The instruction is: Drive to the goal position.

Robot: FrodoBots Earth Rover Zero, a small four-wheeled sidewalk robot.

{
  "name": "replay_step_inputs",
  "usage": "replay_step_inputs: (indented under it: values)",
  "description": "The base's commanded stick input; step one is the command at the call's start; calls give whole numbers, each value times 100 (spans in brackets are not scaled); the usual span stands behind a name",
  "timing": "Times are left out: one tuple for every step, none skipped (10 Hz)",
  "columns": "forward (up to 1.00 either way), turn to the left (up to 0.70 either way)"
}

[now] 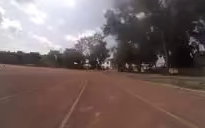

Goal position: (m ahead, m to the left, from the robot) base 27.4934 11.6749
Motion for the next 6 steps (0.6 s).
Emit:
replay_step_inputs:
  values:
    - [70, 0]
    - [70, 0]
    - [70, 0]
    - [70, 0]
    - [70, 0]
    - [70, 0]
